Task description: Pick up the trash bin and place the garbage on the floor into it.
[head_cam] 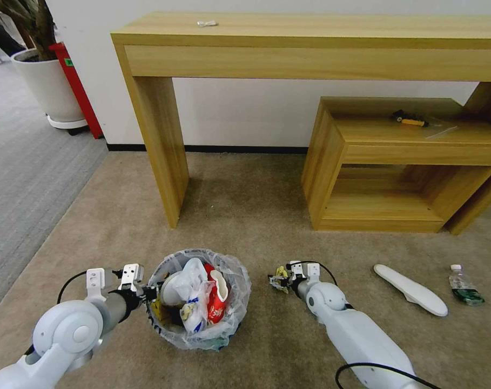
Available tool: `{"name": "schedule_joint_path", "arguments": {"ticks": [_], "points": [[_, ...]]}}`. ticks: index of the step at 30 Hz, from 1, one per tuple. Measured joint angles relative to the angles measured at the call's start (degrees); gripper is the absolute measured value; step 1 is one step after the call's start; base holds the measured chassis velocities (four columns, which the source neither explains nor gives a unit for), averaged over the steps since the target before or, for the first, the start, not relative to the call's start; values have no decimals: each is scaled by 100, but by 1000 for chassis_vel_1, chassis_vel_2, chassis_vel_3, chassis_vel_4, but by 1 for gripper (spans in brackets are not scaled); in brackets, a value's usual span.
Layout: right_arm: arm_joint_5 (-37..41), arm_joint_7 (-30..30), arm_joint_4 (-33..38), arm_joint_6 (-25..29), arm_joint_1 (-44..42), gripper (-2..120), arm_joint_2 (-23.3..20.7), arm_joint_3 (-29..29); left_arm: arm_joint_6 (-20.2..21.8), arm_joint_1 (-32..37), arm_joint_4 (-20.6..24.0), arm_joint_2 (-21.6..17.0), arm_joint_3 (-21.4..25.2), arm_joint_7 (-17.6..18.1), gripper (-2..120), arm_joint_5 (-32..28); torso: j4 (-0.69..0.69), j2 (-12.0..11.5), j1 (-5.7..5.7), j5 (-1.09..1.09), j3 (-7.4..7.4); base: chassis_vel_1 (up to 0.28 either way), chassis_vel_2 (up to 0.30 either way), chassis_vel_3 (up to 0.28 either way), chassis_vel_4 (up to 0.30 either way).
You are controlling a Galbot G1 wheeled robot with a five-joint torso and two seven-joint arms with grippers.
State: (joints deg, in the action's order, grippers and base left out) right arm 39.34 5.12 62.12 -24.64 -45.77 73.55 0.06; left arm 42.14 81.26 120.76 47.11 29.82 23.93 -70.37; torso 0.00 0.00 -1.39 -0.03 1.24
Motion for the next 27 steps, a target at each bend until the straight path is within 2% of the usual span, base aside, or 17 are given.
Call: {"name": "schedule_joint_path", "arguments": {"ticks": [4, 9, 12, 16, 18, 19, 22, 23, 24, 27], "points": [[17, -5, -141, -33, 51, 100, 50, -1, 0, -4, 0, 0, 2, 4, 0, -22, -1, 0, 0, 0, 0, 0, 0, 0, 0], [34, -75, -322, -33, 124, 93, 116, -3, 0, -8, -14, 2, 1, 5, 0, -26, -2, 0, 0, 0, 0, 0, 0, 0, 0], [37, -142, -565, -28, 247, 78, 187, -4, 0, -27, -16, -4, -23, 15, 0, -43, -1, 0, 0, 0, 0, 0, 0, 0, 0], [35, -174, -745, -18, 339, 69, 228, -10, 0, -49, -7, -25, -28, 23, 0, -66, -1, 0, 0, 0, 0, 0, 0, 0, 0], [28, -212, -878, 12, 396, 60, 255, -8, 0, -58, 4, -46, -26, 29, 0, -83, -1, 0, 0, 0, 0, 0, 0, 0, 0], [10, -250, -975, 41, 436, 52, 274, -4, 0, -57, 20, -63, -23, 30, 0, -91, -2, 0, 0, -1, -1, 0, 0, 0, 0], [-56, -266, -1020, 81, 445, 46, 286, -2, 0, -55, 33, -73, -19, 30, 0, -92, -2, 0, 0, -1, -1, 0, 0, 0, 0], [-101, -270, -1008, 99, 433, 39, 280, 5, 0, -52, 41, -80, -17, 32, 0, -92, -2, 0, 0, -2, -1, 0, 0, 0, 0], [-101, -270, -1008, 99, 433, 39, 280, 5, 0, -52, 41, -80, -17, 32, 0, -92, -2, 0, 0, -2, -1, 0, 0, 0, 0], [-167, -269, -796, 101, 321, 24, 247, 5, 0, -64, 49, -82, -22, 37, 0, -93, 0, 0, 0, 3, -1, 0, 0, 0, 0]]}}
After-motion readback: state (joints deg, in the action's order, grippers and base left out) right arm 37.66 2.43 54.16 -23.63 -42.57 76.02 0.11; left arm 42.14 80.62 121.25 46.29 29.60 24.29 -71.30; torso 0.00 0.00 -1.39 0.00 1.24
